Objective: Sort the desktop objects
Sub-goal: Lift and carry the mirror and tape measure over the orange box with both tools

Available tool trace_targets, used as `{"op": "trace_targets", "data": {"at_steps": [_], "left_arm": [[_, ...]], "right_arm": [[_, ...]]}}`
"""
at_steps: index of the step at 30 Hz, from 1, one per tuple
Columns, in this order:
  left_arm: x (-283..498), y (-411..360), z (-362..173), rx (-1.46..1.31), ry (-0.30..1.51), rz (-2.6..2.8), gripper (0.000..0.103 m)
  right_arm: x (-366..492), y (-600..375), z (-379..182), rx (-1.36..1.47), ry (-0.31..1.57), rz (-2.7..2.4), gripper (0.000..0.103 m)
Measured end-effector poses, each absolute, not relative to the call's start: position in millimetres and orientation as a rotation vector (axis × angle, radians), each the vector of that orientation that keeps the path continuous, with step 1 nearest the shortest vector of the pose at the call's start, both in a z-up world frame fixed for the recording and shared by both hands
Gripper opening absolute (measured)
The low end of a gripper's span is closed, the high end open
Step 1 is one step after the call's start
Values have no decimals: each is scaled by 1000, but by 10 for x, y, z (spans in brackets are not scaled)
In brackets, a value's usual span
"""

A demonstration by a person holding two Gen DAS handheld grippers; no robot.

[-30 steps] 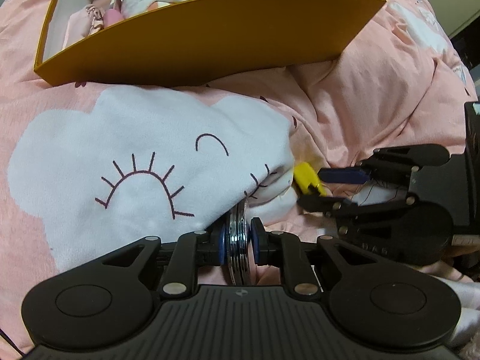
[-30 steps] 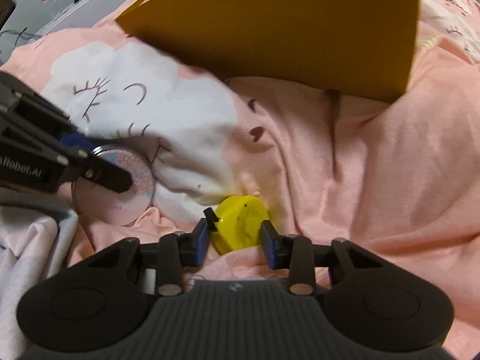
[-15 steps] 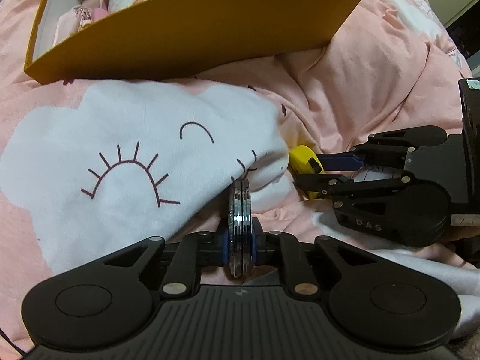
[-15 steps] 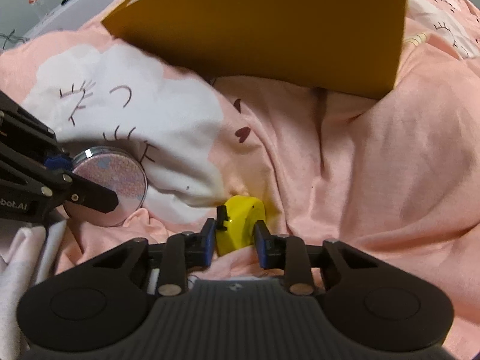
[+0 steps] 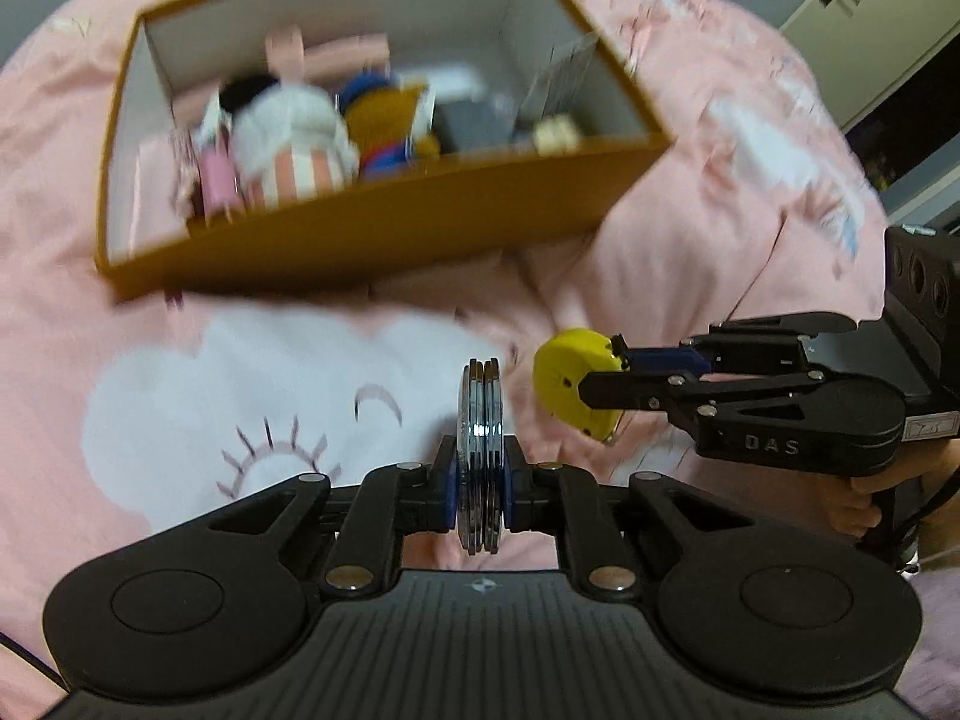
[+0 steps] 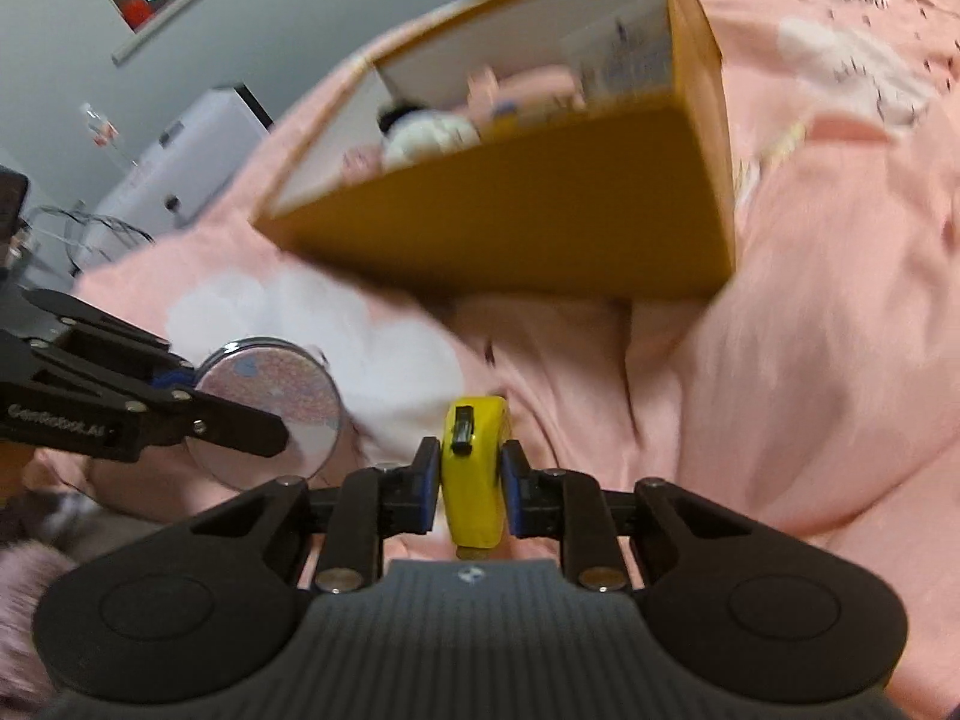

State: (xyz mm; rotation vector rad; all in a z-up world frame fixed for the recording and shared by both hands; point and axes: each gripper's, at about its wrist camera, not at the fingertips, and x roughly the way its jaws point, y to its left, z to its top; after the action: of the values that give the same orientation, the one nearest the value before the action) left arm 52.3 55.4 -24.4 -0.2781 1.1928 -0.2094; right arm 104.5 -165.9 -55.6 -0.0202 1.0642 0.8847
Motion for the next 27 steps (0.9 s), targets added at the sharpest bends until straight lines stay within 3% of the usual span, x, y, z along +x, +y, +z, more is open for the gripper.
{"op": "trace_targets", "data": {"at_steps": [15, 21, 27], "left_arm": [[1426, 965, 554, -309, 933, -140, 15], [1909, 1117, 395, -403, 909, -145, 15], [2311, 1199, -151, -555, 962, -191, 15]], "right_arm": [[1768, -1457, 688, -73, 761, 1013, 22], [2303, -1091, 757, -176, 766, 979, 22], [2739, -757, 596, -344, 817, 916, 22]]}}
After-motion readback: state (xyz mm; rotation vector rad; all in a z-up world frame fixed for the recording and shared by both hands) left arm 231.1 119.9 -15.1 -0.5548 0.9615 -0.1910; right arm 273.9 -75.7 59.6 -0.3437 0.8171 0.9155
